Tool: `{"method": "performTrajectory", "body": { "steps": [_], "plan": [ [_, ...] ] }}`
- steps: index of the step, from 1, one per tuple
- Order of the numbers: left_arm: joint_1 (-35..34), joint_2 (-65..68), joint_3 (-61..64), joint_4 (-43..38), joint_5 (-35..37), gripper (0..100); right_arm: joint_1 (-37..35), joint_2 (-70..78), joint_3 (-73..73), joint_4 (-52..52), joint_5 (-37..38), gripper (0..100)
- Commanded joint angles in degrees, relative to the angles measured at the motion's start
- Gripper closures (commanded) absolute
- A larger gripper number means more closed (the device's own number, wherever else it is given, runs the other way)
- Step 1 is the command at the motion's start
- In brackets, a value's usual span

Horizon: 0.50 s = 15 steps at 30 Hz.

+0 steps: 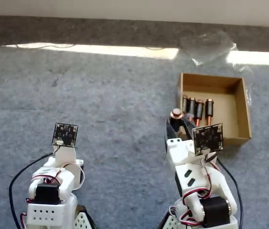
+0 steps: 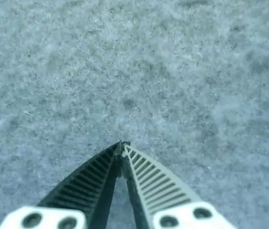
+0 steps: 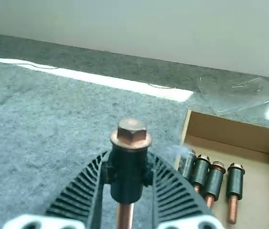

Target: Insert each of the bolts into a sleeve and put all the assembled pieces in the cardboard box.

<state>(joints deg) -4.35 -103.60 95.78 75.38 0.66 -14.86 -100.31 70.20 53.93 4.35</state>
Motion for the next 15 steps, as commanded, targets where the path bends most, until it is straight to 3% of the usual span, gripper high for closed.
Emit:
{"method": "performTrajectory", "body": {
  "steps": [1,7,15],
  "plan": [
    [-0.2,-0.6,1.4,0.4,-0.2,99,1.9,8.9,-11.5,1.4,0.6,99.5],
    [-0.3,-0.6,1.4,0.4,-0.2,99,8.5,28.5,-24.4,1.4,0.7,99.5],
    [-0.3,-0.6,1.4,0.4,-0.2,99,17.0,51.4,-34.0,1.0,9.5,99.5]
  ]
}}
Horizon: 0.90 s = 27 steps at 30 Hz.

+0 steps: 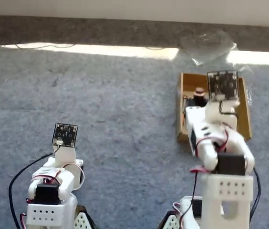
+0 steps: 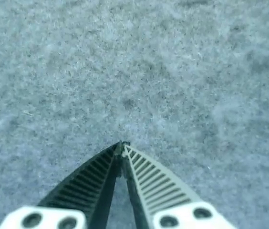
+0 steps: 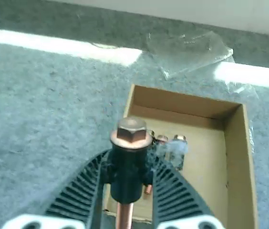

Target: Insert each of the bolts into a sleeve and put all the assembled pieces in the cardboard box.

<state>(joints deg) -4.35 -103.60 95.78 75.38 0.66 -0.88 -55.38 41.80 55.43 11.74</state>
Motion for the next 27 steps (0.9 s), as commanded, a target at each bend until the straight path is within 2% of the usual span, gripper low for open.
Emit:
{"method": "performTrajectory", "body": {
  "steps": [1,9,17,27],
  "plan": [
    [-0.3,-0.6,1.4,0.4,-0.2,99,3.9,9.1,-6.3,-0.5,2.1,99.5],
    [-0.3,-0.6,1.4,0.4,-0.2,99,9.3,32.0,-13.0,-7.6,1.8,99.5],
    [-0.3,-0.6,1.4,0.4,-0.2,99,13.4,54.1,-29.6,-7.7,1.7,99.5],
    [-0.3,-0.6,1.4,0.4,-0.2,99,14.7,76.3,-57.5,8.5,2.0,99.5]
  ]
}}
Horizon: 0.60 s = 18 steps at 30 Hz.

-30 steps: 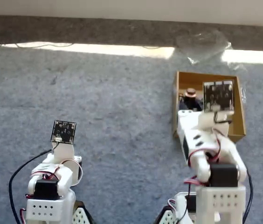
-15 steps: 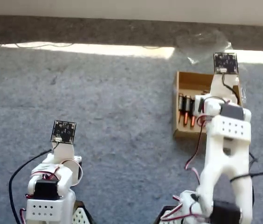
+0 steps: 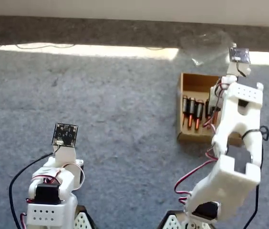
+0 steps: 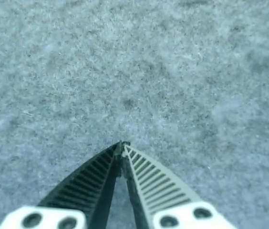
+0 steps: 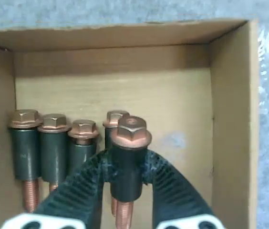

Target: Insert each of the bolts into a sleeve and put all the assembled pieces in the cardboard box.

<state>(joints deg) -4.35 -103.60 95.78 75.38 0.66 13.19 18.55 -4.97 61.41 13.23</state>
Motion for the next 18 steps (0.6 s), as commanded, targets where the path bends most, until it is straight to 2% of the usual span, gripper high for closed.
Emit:
{"method": "performTrajectory", "body": {
  "steps": [1,9,18],
  "plan": [
    [-0.3,-0.6,1.4,0.4,-0.2,99,0.7,4.4,-13.1,3.6,0.5,99.5],
    [-0.3,-0.6,1.4,0.4,-0.2,99,1.2,21.1,-29.8,9.5,0.5,99.5],
    [-0.3,-0.6,1.4,0.4,-0.2,99,0.2,33.6,-44.7,20.6,1.3,99.5]
  ]
}}
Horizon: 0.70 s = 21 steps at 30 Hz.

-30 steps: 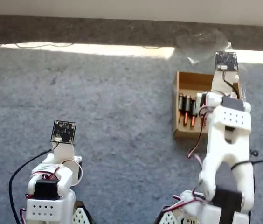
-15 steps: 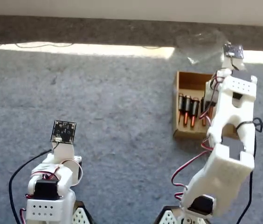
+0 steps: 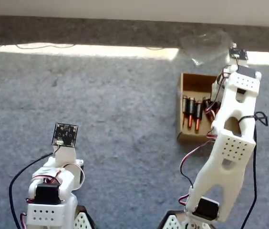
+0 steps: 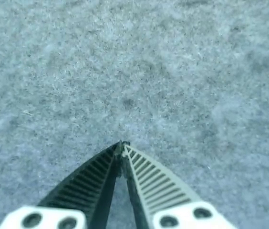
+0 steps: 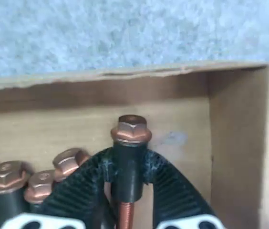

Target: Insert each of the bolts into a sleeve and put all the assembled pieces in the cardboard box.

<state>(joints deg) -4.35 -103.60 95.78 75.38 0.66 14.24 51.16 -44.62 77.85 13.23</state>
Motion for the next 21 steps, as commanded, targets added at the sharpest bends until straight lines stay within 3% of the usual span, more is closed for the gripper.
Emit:
{"method": "performTrajectory", "body": {
  "steps": [1,4,11,21],
  "plan": [
    [-0.3,-0.6,1.4,0.4,-0.2,99,-1.3,1.9,-6.6,6.0,2.6,99.5],
    [-0.3,-0.6,1.4,0.4,-0.2,99,-3.3,3.3,-11.7,11.9,5.1,99.0],
    [-0.3,-0.6,1.4,0.4,-0.2,99,-6.7,3.6,-25.7,22.9,5.3,84.8],
    [-0.3,-0.6,1.4,0.4,-0.2,99,-7.0,3.1,-32.0,23.1,5.0,84.3]
  ]
}}
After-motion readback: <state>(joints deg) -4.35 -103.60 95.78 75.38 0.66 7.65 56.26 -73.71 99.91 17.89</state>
